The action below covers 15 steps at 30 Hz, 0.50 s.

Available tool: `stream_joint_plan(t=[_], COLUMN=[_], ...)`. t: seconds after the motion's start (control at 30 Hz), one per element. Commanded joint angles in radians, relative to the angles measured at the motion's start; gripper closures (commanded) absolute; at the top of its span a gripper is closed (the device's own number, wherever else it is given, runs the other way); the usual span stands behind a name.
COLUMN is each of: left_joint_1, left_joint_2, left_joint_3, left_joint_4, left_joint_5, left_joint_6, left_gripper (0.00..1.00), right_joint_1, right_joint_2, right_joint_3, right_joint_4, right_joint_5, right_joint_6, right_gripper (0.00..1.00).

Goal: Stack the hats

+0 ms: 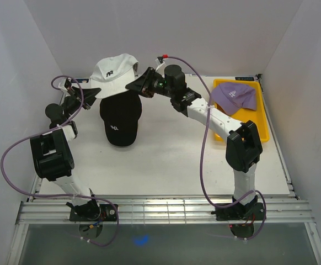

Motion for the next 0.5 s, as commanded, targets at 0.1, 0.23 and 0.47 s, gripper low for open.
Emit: stream_joint_plan(t=[0.1, 0.23, 0.47], left_joint_1=[-0.031, -0.04, -0.046], left_joint_2=[0.048, 0.058, 0.051], left_joint_3=[0.086, 0.095, 0.064], left_joint_4=[0.363, 0.359, 0.36], left_joint_5=[0.035, 0.029, 0.032], left_joint_6=[-0.137, -0.128, -0.106], left_gripper=[1.0, 1.0, 1.0], right_joint_1=[0.047, 0.043, 0.04], right_joint_2=[0.017, 0.023, 0.007], right_joint_3=[0.091, 0.082, 0.038], right_joint_4=[0.033, 0.039, 0.066], right_joint_5=[-0.099, -0.099, -0.106], right_joint_6=[-0.071, -0.083, -0.08], right_gripper=[0.74, 0.74, 0.75])
